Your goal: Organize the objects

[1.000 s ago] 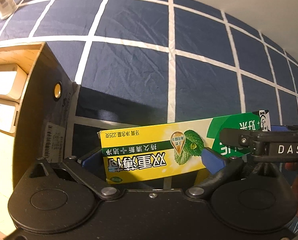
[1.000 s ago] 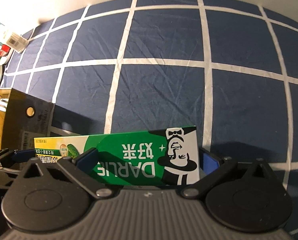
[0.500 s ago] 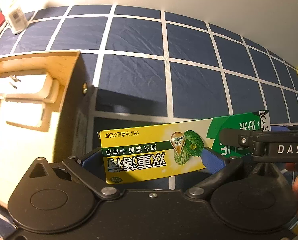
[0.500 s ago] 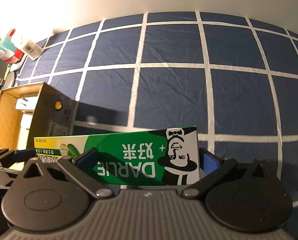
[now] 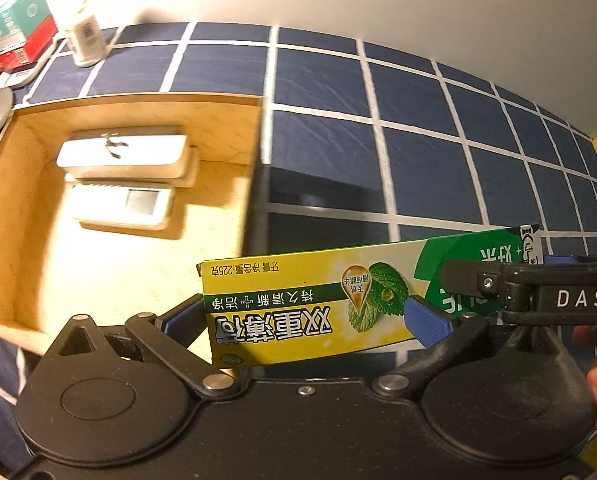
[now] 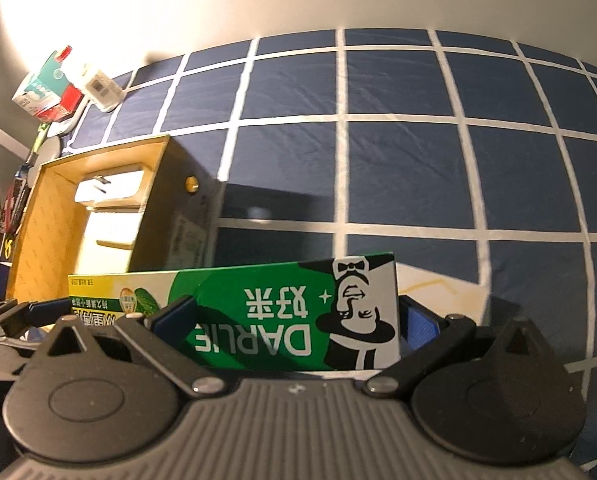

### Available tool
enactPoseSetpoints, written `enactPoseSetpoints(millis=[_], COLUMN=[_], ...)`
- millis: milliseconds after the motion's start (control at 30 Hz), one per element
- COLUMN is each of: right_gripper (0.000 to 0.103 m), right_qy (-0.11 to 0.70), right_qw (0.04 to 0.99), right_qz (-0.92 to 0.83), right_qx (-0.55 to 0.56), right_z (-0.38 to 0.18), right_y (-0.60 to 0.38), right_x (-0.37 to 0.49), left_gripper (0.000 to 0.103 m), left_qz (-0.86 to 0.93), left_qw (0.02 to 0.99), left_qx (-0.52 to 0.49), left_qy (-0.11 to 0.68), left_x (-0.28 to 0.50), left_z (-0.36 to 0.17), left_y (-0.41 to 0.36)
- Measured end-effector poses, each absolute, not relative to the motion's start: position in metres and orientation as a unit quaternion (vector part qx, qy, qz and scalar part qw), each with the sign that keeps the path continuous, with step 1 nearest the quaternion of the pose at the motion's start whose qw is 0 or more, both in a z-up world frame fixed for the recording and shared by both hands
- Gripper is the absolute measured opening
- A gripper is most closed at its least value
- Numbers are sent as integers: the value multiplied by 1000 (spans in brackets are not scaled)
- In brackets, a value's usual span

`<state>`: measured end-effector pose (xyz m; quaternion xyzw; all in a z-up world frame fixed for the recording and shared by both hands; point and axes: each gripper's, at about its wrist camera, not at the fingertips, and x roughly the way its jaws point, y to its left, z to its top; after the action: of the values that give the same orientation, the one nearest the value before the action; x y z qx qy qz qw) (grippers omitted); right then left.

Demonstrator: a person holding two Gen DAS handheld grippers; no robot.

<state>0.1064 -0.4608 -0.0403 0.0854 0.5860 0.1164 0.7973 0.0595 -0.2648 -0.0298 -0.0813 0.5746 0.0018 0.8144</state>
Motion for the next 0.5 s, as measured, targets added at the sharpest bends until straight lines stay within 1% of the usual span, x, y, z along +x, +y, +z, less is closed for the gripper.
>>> enactPoseSetpoints(millis=[500], right_gripper=[103], right_qy=[567], right_qw=[809], right_qz=[114], right_qx=[102], right_z=[-20], right_y=[-350], right_x=[84], left_gripper=[103], left_qz=[-2], left_qw=[824], left_qx=[-59], left_qy=[563], left_x=[33], left_z=[-6], left_y=[-160])
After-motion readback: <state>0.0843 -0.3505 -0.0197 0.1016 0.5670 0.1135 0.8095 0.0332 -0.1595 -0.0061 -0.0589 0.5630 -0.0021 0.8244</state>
